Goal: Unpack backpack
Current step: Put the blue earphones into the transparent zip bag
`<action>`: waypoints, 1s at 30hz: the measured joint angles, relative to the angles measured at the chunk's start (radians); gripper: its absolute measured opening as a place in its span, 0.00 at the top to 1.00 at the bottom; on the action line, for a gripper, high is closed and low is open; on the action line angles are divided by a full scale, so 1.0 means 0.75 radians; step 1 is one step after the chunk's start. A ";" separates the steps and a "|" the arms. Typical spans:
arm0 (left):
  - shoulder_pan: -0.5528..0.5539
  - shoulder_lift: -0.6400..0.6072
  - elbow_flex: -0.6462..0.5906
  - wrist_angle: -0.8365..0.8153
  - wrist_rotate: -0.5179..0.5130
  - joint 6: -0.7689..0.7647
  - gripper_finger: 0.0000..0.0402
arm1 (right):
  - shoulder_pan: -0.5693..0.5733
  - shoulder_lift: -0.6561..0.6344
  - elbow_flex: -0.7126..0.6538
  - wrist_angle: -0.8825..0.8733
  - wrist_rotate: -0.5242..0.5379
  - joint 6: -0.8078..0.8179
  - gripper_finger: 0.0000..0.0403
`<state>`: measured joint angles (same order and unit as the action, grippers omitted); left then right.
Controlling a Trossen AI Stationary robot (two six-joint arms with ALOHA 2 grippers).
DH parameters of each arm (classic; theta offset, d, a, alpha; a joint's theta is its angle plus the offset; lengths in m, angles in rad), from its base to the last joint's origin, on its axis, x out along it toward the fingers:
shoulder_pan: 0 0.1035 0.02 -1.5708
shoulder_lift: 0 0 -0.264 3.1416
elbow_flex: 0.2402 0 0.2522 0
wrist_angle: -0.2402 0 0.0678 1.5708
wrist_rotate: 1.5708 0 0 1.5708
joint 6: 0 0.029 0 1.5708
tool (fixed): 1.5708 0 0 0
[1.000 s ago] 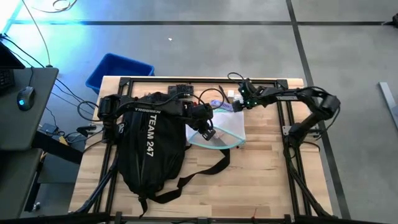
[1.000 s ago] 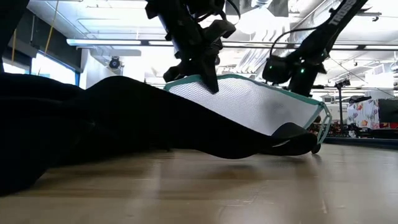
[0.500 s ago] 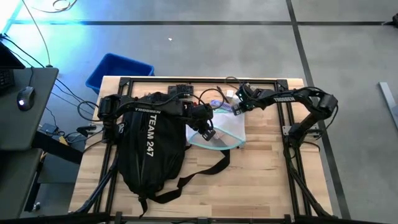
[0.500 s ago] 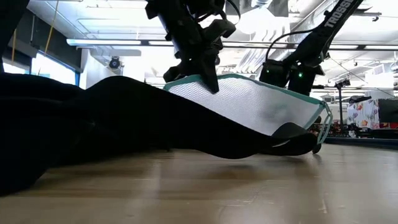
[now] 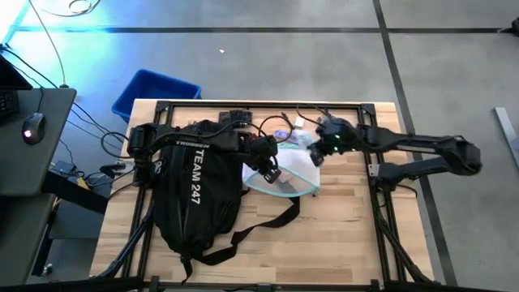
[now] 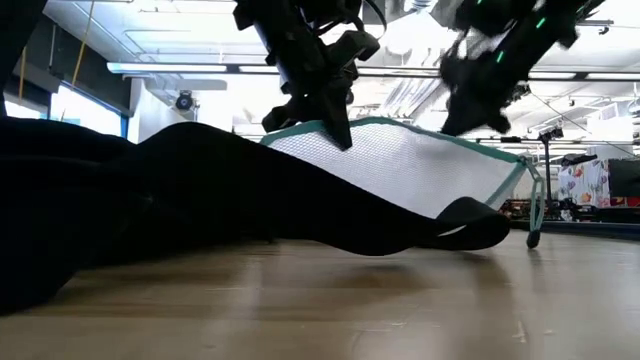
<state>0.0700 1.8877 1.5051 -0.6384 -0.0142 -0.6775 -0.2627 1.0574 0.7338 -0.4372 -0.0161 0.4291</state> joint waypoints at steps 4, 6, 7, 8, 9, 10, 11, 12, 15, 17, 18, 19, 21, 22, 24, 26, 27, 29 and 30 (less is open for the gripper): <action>0.003 0.000 0.000 0.013 -0.042 -0.003 1.00 | 0.149 -0.082 0.001 0.081 -0.291 -0.034 1.00; 0.003 0.000 0.000 0.034 -0.053 -0.014 1.00 | 0.245 -0.070 0.002 0.136 -0.412 -0.011 1.00; 0.004 0.000 -0.001 0.051 -0.054 -0.025 1.00 | 0.295 -0.049 0.002 0.156 -0.454 -0.005 1.00; 0.006 0.000 -0.001 0.072 -0.056 -0.035 1.00 | 0.344 -0.025 0.002 0.170 -0.474 -0.003 1.00; 0.009 0.000 -0.001 0.094 -0.056 -0.041 1.00 | 0.385 0.003 0.002 0.170 -0.478 -0.002 1.00; 0.009 0.000 -0.001 0.105 -0.055 -0.055 1.00 | 0.421 0.036 0.002 0.170 -0.465 0.000 1.00; 0.009 0.000 -0.001 0.112 -0.054 -0.067 1.00 | 0.447 0.072 0.002 0.171 -0.442 0.011 1.00; 0.009 -0.001 -0.001 0.121 -0.053 -0.072 1.00 | 0.460 0.114 0.002 0.171 -0.417 0.024 1.00; 0.010 -0.008 -0.001 0.131 -0.018 -0.067 1.00 | 0.462 0.231 0.002 0.170 -0.267 0.081 1.00; 0.003 -0.011 -0.001 0.147 0.026 -0.057 1.00 | 0.432 0.296 0.002 0.176 -0.128 0.141 1.00; -0.003 -0.011 -0.001 0.148 0.045 -0.063 1.00 | 0.411 0.327 0.002 0.180 -0.070 0.180 1.00; -0.011 -0.011 -0.001 0.147 0.053 -0.071 1.00 | 0.388 0.356 0.002 0.190 -0.029 0.215 0.99; -0.029 -0.011 -0.001 0.152 0.052 -0.071 1.00 | 0.341 0.400 0.002 0.227 0.031 0.247 0.96; -0.035 -0.011 -0.001 0.151 0.045 -0.072 1.00 | 0.321 0.419 0.002 0.249 0.051 0.255 0.94; -0.044 -0.011 -0.001 0.151 0.041 -0.072 1.00 | 0.282 0.451 0.002 0.289 0.067 0.280 0.88; -0.046 -0.011 -0.001 0.149 0.040 -0.073 1.00 | 0.251 0.466 0.002 0.342 0.071 0.296 0.80; -0.045 -0.011 -0.001 0.147 0.038 -0.073 1.00 | 0.239 0.467 0.002 0.372 0.072 0.296 0.75; -0.044 -0.012 -0.001 0.139 0.034 -0.072 1.00 | 0.226 0.467 0.003 0.413 0.072 0.301 0.66; -0.044 -0.012 -0.001 0.133 0.031 -0.072 1.00 | 0.222 0.466 0.003 0.424 0.071 0.303 0.61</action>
<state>0.0372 1.8790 1.5047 -0.5388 0.0088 -0.7315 -0.0962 1.4066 0.7361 -0.1191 0.0369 0.6563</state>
